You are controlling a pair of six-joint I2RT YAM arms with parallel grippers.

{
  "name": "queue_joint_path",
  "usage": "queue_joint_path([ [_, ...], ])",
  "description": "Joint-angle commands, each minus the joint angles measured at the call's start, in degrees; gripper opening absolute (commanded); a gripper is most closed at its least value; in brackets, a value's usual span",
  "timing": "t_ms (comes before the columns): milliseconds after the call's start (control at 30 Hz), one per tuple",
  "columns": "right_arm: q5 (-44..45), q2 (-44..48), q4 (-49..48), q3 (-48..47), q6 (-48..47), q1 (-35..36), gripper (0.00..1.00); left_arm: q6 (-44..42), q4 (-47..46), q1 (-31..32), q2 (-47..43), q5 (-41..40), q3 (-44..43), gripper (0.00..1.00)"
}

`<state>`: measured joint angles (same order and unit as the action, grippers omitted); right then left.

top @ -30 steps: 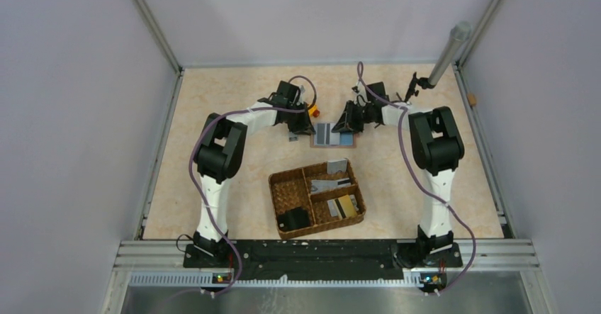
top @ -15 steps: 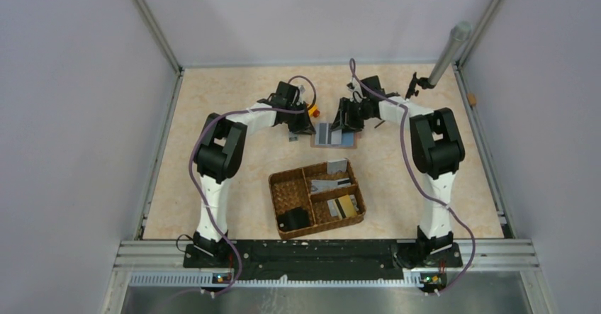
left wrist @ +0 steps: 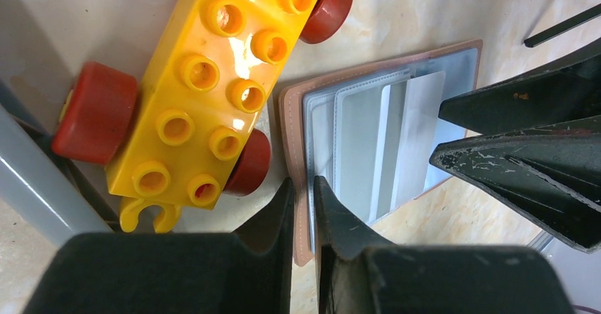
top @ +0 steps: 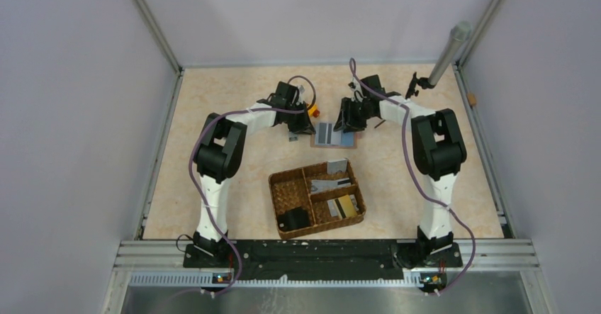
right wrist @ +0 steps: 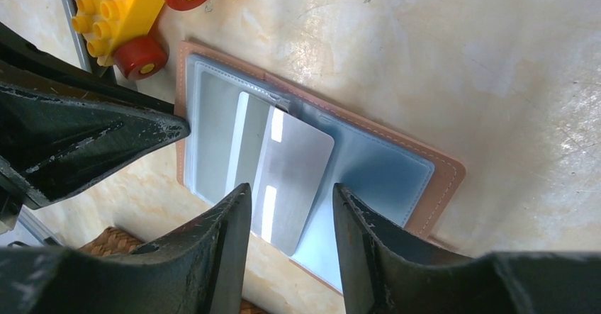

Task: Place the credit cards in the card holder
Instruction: Insert the credit card into the card holder.

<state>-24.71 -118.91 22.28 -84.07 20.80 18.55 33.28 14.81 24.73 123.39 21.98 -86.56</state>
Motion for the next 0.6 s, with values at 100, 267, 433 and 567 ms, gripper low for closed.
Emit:
queue_joint_path([
  [100, -0.1, -1.2, -0.9, -1.8, 1.3, 1.9, 0.40, -0.2, 0.5, 0.0, -0.3, -1.1, 2.0, 0.13],
  [267, -2.1, -2.7, -1.7, -3.9, 2.7, 3.2, 0.36, -0.1, 0.4, 0.0, -0.3, -0.8, 2.2, 0.12],
  [433, -2.6, -3.5, -1.6, -6.3, 3.3, 4.3, 0.36, 0.3, -0.1, 0.0, -0.7, -0.5, 2.6, 0.11],
  [567, -1.6, -3.7, -1.5, -7.0, 5.3, 5.4, 0.35, 1.5, -1.5, 0.0, -1.3, 0.6, 3.5, 0.10],
])
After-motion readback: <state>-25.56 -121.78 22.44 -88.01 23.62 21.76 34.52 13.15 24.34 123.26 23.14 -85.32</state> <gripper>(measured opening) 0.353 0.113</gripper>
